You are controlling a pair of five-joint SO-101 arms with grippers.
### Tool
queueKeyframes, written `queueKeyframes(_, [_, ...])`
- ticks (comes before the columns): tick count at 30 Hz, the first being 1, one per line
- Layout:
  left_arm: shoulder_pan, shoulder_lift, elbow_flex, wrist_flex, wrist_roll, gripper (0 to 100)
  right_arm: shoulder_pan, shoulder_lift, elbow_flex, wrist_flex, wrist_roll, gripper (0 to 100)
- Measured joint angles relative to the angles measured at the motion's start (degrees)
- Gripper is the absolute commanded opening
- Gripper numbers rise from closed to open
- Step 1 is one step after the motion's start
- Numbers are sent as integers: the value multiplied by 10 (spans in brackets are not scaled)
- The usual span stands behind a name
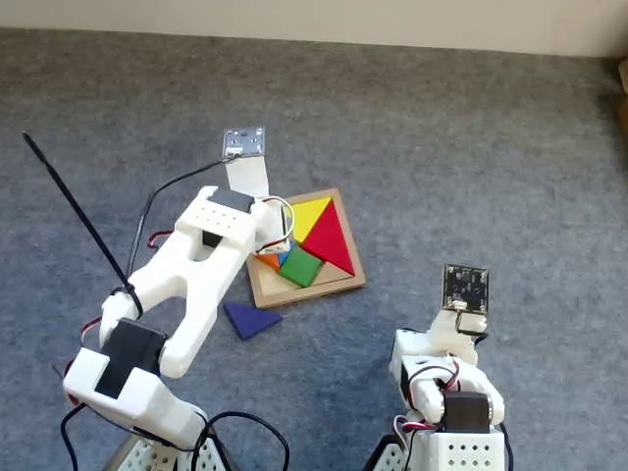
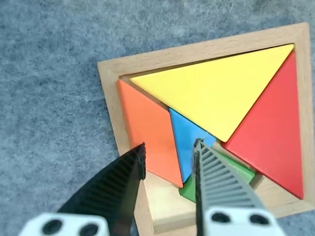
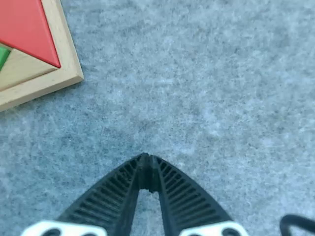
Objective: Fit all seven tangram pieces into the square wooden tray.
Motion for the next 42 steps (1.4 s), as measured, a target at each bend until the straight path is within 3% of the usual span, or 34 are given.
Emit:
queueKeyframes(11, [-39, -18, 0, 0, 0, 161, 0, 0, 0, 0, 0, 12])
queueKeyframes(29, [-13, 68, -41, 0, -1, 161, 0, 0, 0, 0, 0, 12])
queueKeyframes(42, [-10, -21, -40, 69, -1, 162, 0, 0, 0, 0, 0, 12])
